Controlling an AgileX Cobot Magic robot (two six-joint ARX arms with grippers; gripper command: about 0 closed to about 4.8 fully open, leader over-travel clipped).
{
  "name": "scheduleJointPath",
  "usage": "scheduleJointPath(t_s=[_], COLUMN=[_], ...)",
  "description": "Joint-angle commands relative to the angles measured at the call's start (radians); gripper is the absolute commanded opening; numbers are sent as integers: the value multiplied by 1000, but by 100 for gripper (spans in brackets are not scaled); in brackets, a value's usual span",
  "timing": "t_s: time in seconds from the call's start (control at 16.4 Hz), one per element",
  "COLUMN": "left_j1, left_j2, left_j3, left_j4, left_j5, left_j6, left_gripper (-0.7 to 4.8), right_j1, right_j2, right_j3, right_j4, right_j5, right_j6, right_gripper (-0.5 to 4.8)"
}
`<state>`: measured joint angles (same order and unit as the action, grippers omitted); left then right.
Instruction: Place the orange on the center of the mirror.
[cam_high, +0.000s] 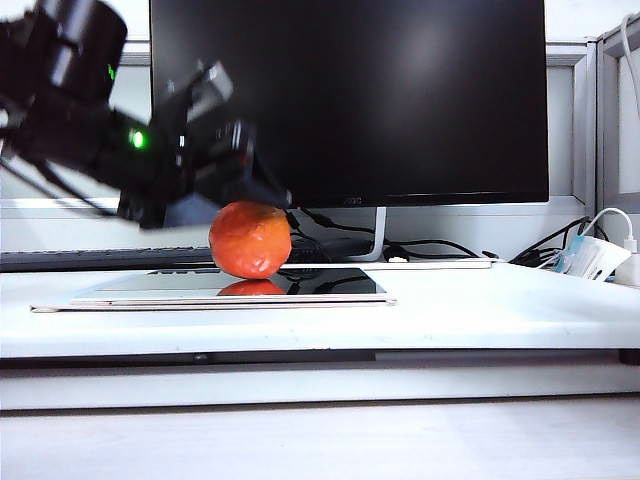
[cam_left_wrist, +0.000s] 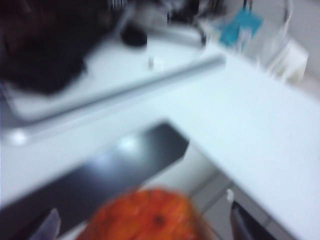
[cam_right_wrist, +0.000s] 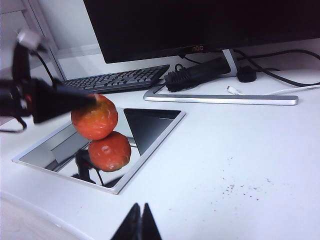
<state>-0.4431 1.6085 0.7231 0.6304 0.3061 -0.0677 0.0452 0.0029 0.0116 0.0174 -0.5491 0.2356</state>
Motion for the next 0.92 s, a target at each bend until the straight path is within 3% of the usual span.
scheduleJointPath(t_s=[0.06, 0.18, 0.24, 0.31, 0.49, 0.61, 0.67, 0.79, 0.92], left_j1=[1, 1, 2, 2, 1, -6, -26, -117, -198], left_j2=[-56, -108, -176, -235, -430, -660, -759, -1016, -1193], left_j3=[7, 7, 6, 6, 6, 6, 6, 6, 6], left_j4=[15, 14, 4, -27, -94, -234, -311, -528, -665], left_j5=[-34, -84, -104, -104, -106, -183, -238, -449, -596], left_j6=[0, 12, 40, 47, 51, 44, 79, 151, 169], left_gripper=[479, 479, 347, 20, -5, -5, -5, -5, -5], right_j1=[0, 0, 0, 0, 0, 0, 0, 0, 0], right_j2=[0, 0, 0, 0, 0, 0, 0, 0, 0], right_j3=[-7, -7, -7, -7, -7, -7, -7, -7, -7], right_j4=[17, 17, 17, 17, 18, 18, 18, 18, 17], right_j5=[2, 2, 2, 2, 2, 1, 1, 2, 143], right_j6=[-1, -2, -1, -1, -1, -1, -1, -1, -1], right_gripper=[-1, -1, -1, -1, -1, -1, -1, -1, -1])
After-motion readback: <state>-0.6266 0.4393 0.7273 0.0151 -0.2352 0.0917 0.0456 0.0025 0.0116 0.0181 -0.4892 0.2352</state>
